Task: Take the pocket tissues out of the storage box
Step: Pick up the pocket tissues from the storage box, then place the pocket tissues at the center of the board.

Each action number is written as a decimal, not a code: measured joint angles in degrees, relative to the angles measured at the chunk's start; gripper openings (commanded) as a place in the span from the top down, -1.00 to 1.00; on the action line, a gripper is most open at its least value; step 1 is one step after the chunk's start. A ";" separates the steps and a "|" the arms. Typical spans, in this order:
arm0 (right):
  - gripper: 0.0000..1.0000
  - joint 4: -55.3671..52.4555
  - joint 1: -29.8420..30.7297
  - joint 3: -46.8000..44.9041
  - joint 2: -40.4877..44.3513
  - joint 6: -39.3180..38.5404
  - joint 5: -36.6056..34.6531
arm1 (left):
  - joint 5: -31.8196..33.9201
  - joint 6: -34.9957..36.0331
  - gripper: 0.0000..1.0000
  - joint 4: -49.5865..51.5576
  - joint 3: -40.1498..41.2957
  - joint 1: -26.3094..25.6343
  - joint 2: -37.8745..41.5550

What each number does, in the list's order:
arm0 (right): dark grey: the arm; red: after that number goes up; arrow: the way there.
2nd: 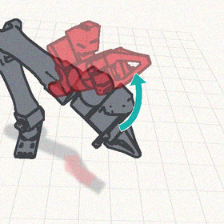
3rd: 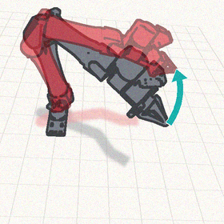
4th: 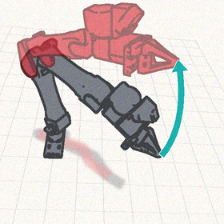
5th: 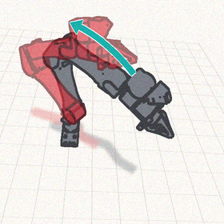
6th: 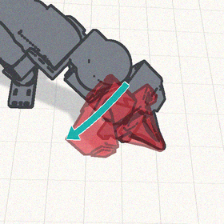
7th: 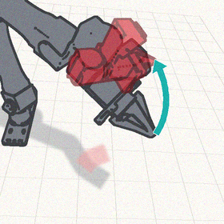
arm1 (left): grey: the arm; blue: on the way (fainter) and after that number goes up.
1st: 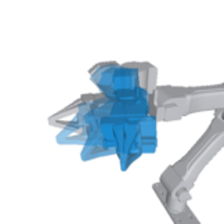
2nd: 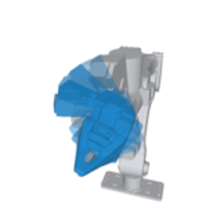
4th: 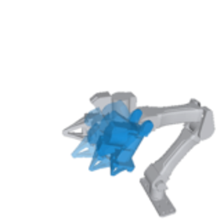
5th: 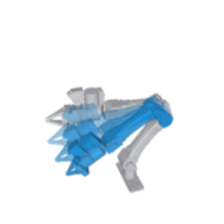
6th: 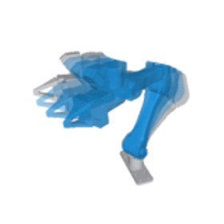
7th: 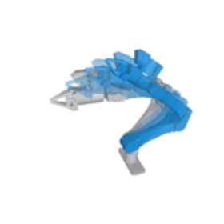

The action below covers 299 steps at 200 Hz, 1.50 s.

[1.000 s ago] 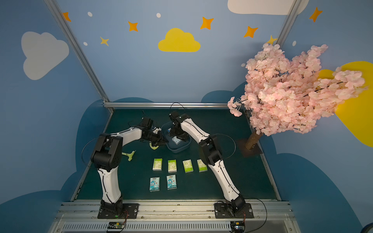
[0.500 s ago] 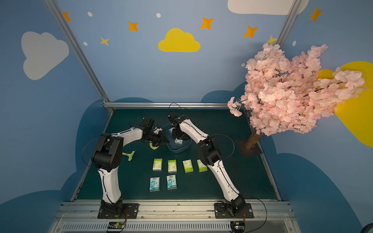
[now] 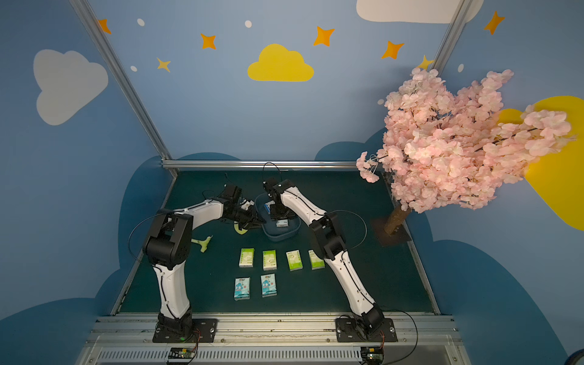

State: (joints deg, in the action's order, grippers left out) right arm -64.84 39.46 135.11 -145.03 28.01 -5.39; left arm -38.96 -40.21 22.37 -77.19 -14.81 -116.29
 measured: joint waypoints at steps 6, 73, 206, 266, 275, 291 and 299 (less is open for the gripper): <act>-0.08 -0.09 0.00 0.00 0.31 -0.07 0.26 | 0.04 0.17 0.28 0.37 0.00 0.00 0.17; -0.08 -0.33 -0.02 -4.00 12.66 -1.62 1.60 | 0.94 2.56 -0.04 3.78 0.96 0.37 6.62; -0.08 -3.50 9.01 -39.21 50.03 -0.07 -3.54 | 8.46 5.60 -0.30 5.90 25.44 4.83 40.70; -0.08 -4.63 17.70 -52.26 56.00 5.84 -3.45 | 12.98 5.25 -0.49 6.67 36.61 7.80 56.54; -0.08 -4.61 18.71 -53.92 56.04 6.69 -3.30 | 13.62 4.98 -0.53 6.75 38.25 8.31 58.75; -0.09 -4.39 20.11 -56.89 56.04 8.07 -2.58 | 14.60 4.26 -0.62 6.88 41.13 9.16 62.66; -0.09 -4.07 20.76 -58.45 56.04 8.72 -2.19 | 14.97 4.00 -0.64 7.19 42.27 9.64 64.35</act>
State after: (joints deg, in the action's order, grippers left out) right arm -68.90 60.23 76.66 -88.99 36.73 -7.57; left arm -23.99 -36.21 29.56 -34.92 -5.17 -51.94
